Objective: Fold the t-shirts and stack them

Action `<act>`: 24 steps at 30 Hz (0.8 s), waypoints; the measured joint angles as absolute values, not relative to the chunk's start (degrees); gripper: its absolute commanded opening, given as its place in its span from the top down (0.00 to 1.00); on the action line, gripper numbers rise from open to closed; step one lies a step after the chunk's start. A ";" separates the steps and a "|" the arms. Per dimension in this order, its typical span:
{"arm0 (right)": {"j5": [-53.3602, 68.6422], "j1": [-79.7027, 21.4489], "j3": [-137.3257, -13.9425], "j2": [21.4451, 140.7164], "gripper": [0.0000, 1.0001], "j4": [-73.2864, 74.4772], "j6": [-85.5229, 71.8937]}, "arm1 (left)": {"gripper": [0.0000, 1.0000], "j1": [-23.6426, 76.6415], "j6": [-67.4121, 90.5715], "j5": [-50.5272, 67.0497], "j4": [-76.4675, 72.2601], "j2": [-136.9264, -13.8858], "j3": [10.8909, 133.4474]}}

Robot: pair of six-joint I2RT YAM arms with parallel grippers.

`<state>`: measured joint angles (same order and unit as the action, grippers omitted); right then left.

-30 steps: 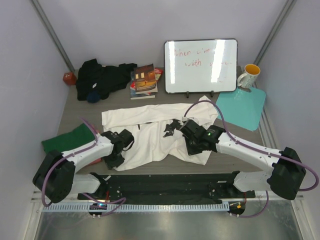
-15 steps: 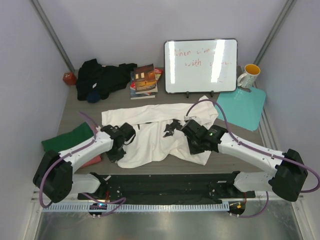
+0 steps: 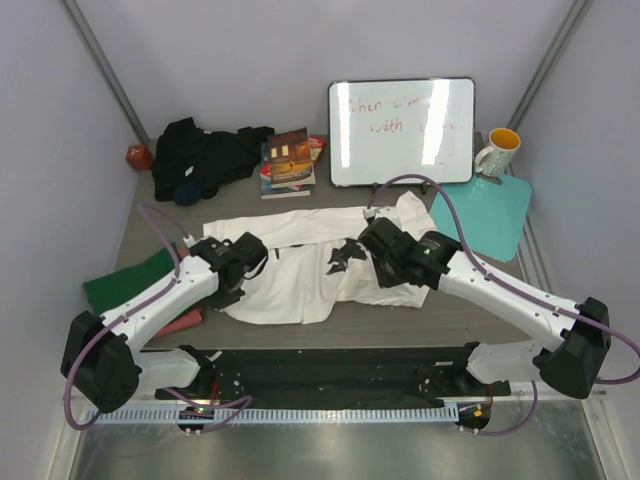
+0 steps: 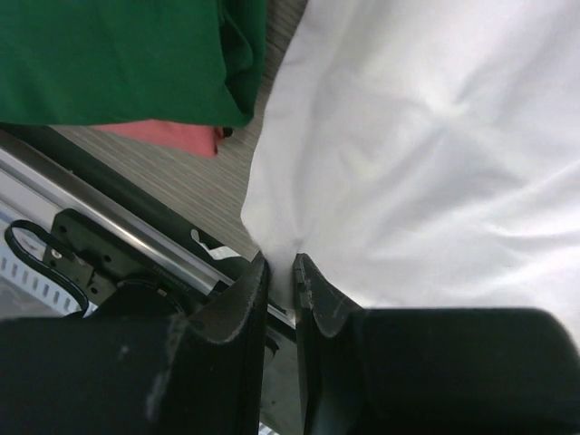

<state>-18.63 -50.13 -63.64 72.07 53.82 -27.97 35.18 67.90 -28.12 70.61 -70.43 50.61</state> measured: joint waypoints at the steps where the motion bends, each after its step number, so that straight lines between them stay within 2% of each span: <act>1: -19.42 -50.13 -63.96 72.12 0.99 54.17 -27.68 | 0.83 35.03 67.88 -28.84 71.05 -70.43 51.13; 14: -26.74 -46.06 -62.02 70.96 0.99 60.64 -28.67 | 0.84 26.85 64.05 -32.88 72.07 -70.43 54.61; 24: -29.65 -45.52 -64.16 69.84 0.99 63.42 -30.37 | 0.83 24.29 60.99 -32.77 71.99 -69.41 55.86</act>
